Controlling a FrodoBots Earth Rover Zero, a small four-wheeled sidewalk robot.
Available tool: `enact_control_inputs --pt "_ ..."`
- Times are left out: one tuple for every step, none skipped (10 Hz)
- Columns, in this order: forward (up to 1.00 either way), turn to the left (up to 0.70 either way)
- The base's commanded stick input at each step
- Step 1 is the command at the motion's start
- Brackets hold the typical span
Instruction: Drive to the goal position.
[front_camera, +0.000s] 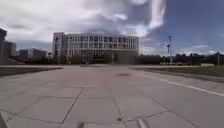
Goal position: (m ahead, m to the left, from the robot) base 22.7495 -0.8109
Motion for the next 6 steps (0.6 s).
enact_control_inputs --pt "1.0 0.0" --pt "1.0 0.0" --pt "1.0 0.0" --pt "1.0 0.0" --pt "1.0 0.0" --pt "1.0 0.0"
